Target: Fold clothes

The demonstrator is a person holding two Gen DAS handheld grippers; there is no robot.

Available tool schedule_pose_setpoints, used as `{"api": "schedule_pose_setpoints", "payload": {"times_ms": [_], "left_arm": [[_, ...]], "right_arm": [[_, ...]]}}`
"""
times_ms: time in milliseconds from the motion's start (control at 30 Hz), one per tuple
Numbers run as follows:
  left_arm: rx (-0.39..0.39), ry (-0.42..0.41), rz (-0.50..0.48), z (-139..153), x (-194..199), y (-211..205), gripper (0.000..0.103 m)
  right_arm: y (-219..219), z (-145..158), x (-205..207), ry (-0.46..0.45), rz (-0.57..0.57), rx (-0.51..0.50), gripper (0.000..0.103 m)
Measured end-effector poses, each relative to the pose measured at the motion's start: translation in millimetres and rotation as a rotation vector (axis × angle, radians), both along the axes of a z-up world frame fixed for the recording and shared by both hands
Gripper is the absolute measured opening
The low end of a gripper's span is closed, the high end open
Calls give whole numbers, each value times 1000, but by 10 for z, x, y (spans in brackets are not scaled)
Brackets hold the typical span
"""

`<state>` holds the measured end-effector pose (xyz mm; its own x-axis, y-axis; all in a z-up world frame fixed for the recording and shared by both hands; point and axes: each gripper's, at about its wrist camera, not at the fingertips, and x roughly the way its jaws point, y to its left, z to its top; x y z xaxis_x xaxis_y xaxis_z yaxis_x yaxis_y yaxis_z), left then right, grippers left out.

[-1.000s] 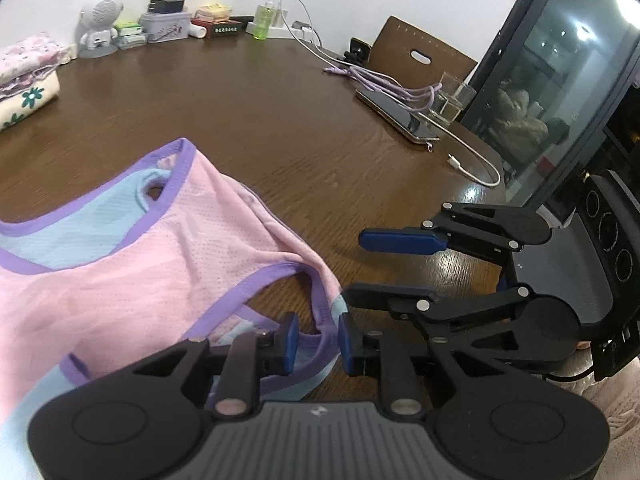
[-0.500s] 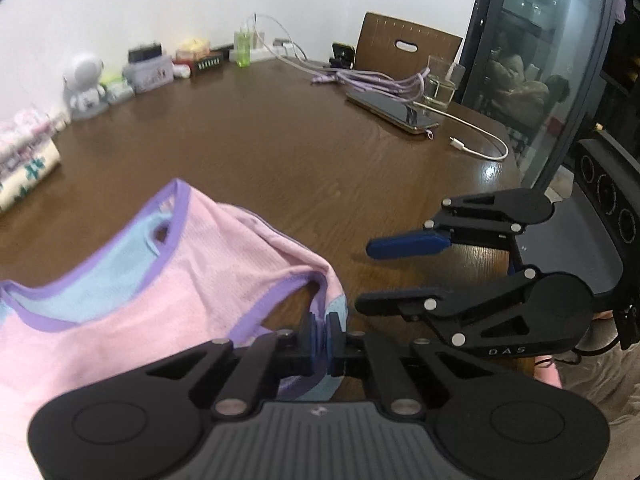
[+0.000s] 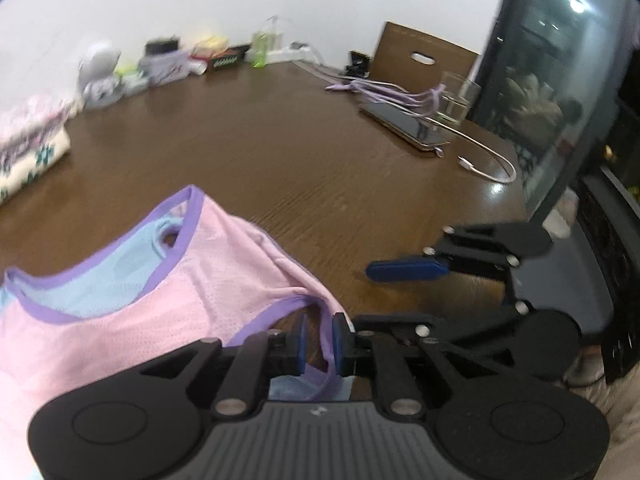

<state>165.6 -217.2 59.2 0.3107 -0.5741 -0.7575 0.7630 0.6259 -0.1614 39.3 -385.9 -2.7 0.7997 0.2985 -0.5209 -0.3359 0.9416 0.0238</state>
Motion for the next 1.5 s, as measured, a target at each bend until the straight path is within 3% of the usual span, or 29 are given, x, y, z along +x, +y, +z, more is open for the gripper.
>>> {"api": "schedule_pose_setpoints", "payload": {"times_ms": [233, 633, 867, 1000, 1233, 1500], "left_arm": [[28, 81, 1, -136, 107, -118, 9], [32, 51, 26, -160, 78, -126, 8], [-16, 4, 101, -178, -55, -44, 9], [-50, -28, 136, -168, -146, 0, 9], [-73, -75, 133, -237, -253, -8, 9], [-59, -74, 102, -253, -238, -43, 13]], "right_arm": [[22, 18, -17, -7, 25, 73, 35], [22, -51, 96, 58, 4, 119, 12], [98, -66, 41, 44, -53, 143, 10], [54, -82, 6, 44, -78, 204, 9], [-67, -157, -15, 69, -126, 347, 9], [-110, -165, -46, 69, -150, 362, 9]]}}
